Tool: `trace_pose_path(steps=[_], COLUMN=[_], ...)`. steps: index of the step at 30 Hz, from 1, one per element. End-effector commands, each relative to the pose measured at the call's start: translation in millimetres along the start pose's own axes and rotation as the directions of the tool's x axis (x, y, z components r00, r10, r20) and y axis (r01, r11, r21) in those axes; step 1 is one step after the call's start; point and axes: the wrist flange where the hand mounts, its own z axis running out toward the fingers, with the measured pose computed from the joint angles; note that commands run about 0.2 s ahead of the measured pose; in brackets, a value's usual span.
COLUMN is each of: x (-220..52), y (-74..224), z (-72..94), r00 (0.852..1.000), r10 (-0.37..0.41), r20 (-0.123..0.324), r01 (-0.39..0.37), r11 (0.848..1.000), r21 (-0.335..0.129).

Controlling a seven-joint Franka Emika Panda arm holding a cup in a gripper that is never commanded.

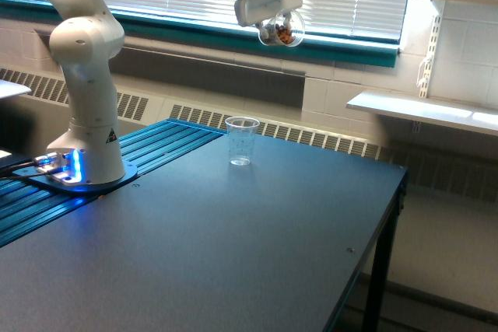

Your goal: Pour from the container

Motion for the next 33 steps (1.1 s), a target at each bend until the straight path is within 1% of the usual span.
trace_pose_path(steps=[1,8,18,21,25,33], x=[1.2,1.7,-2.8,-1.4,-2.6,-2.3], y=[-8.6,-10.4,-6.3,-5.4,-4.3,-4.4], z=[-1.8,4.8,13.7,17.8,19.3,24.3], r00=[0.999,0.998,0.994,0.993,0.993,0.995], r10=[-0.009,-0.032,-0.086,-0.089,-0.089,-0.06], r20=[0.037,0.052,0.07,0.073,0.079,0.082], r01=[0.009,0.031,0.082,0.084,0.084,0.056], r11=[1.0,0.999,0.995,0.995,0.994,0.997], r21=[0.013,0.018,0.054,0.06,0.063,0.05])
